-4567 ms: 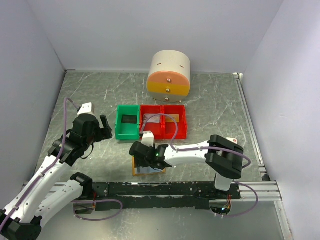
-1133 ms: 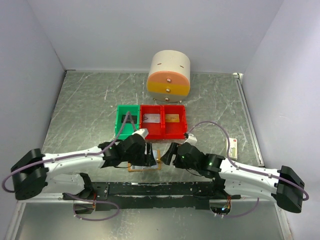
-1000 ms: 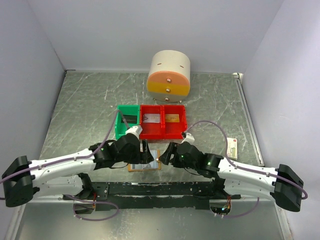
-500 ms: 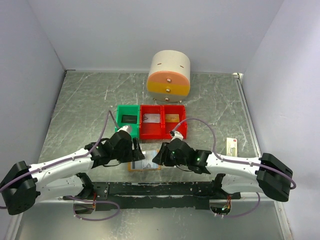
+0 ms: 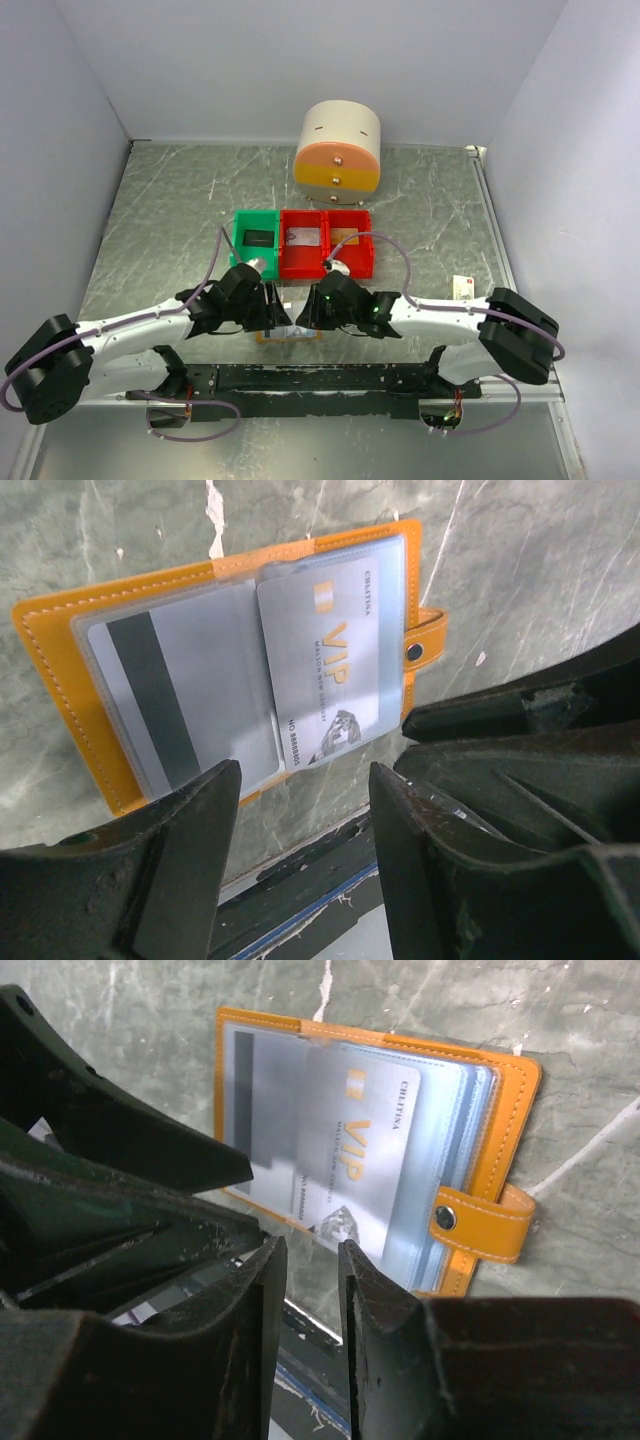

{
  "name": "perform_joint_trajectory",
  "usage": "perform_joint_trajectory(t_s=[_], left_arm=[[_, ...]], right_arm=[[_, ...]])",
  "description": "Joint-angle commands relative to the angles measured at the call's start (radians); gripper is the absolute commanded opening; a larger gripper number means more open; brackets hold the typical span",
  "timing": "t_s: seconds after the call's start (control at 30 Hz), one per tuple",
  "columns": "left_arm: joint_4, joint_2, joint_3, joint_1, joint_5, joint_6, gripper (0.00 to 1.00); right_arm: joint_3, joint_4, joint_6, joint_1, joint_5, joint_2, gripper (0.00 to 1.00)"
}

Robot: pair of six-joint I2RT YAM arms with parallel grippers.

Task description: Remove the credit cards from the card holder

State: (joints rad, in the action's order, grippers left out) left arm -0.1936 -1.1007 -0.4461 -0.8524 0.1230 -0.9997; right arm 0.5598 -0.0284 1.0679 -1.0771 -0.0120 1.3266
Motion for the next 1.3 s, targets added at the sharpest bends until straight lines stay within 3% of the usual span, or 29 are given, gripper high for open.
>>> perform_joint_trajectory(t_s=[0.0,0.2,0.37,0.57,1.27], left_arm=[[0.14,-0.021,0.035,0.007,0.081,-0.038,0.64],[0.19,-0.105,0.035,0.006,0.101,-0.027,0.58],[0.268,-0.16,0.053,0.006,0.144,-0.035,0.43],[0.32,-0.157,0.082,0.007,0.153,-0.069,0.36],[0.319,-0.068,0.124,0.006,0.086,-0.15,0.37]], right_arm=[[0.028,0.011,-0.006,0.006,-0.028,0.053,0.27],[0.009,0.057,0.008,0.011,-0.073,0.136,0.27],[0.0,0.128,0.055,-0.001,-0.132,0.163,0.22],[-0.036,0.097,0.071,-0.003,-0.127,0.159,0.22],[-0.075,0.065,0.099,-0.003,-0.098,0.141,0.22]])
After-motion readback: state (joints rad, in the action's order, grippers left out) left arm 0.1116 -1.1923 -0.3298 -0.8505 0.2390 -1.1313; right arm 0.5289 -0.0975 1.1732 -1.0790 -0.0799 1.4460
